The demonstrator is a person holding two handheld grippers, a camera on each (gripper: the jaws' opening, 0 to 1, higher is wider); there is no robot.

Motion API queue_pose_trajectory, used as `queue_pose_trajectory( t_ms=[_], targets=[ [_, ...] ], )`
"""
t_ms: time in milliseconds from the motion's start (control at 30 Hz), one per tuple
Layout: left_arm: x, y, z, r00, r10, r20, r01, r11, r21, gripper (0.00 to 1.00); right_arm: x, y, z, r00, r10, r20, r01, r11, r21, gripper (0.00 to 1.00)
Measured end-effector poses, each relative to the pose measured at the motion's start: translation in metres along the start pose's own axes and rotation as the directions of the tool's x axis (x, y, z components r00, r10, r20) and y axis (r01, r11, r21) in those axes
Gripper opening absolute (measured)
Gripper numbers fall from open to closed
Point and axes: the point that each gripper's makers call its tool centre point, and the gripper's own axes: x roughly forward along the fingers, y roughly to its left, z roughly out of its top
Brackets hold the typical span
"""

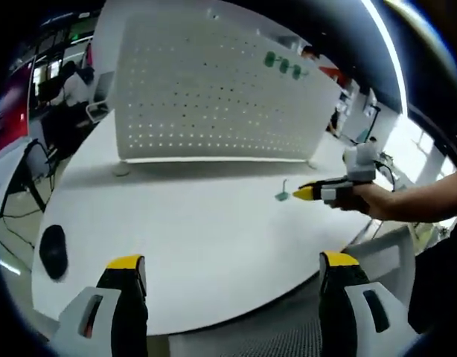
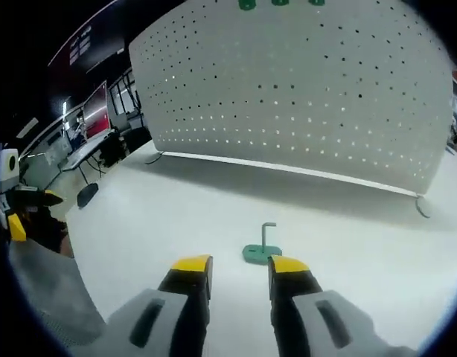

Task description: Insert the hook assembly into the mounting plate slot until the hook locks in place.

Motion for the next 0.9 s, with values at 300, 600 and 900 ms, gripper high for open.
queue_pose_trajectory(
  t_ms=[300, 600, 900],
  targets=[
    [0.000, 0.006, -0.003, 1.000, 0.008, 0.003, -0.008, 1.000, -0.030, 0.97, 0.031, -0.015, 0.008, 0.997, -0.030, -0.065, 0.033, 0.998, 0.052, 0.24],
    [0.000, 0.013, -0.003, 1.000, 0.013, 0.005, -0.013, 0.999, -0.047, 0.97, 0.049, -0.010, 0.015, 0.995, -0.034, -0.097, 0.037, 0.999, 0.027, 0.19],
    [0.000, 0.018, 0.000, 1.000, 0.015, 0.017, -0.014, 0.998, -0.065, 0.96, 0.068, -0.001, 0.024, 0.991, -0.037, -0.126, 0.033, 0.999, -0.038, 0.13]
  ],
)
